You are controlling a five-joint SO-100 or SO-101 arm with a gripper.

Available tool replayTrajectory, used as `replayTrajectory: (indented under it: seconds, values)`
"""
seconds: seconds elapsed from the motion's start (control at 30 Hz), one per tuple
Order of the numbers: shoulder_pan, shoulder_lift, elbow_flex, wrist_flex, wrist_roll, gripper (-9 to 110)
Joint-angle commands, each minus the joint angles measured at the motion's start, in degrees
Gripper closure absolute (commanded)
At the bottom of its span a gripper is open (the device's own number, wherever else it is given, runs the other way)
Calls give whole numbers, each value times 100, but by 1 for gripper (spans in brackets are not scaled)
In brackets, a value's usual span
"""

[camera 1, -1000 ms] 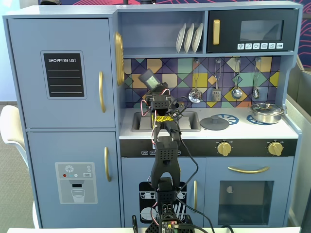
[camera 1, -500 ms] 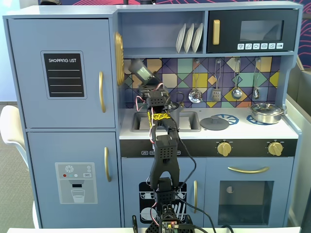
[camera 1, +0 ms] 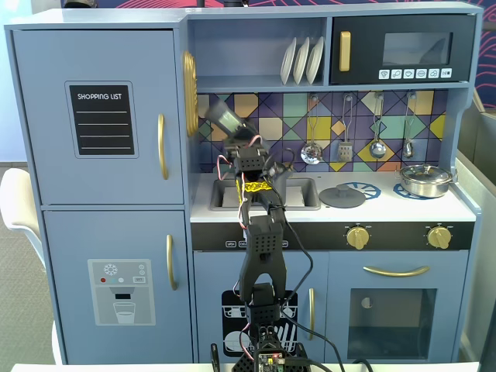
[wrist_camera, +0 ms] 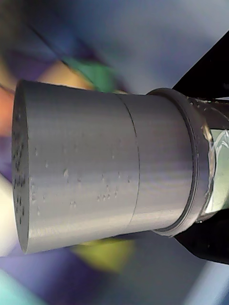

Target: Put salt in the gray recipient

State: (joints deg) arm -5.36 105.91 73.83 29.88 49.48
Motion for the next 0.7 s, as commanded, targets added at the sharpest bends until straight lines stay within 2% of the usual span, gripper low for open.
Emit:
replayTrajectory:
  seconds: [0.0, 0.1, 0.23, 0.43, 0.57, 0.67]
  values:
    - [264, 44, -844, 35, -1046, 101]
    - [1028, 325, -220, 35, -2408, 101]
    - [2426, 615, 519, -229, -5309, 101]
    - [4491, 642, 668, -949, -9132, 101]
    - [5194, 510, 694, -2030, -11742, 101]
    - [5414, 360, 958, -2733, -13052, 101]
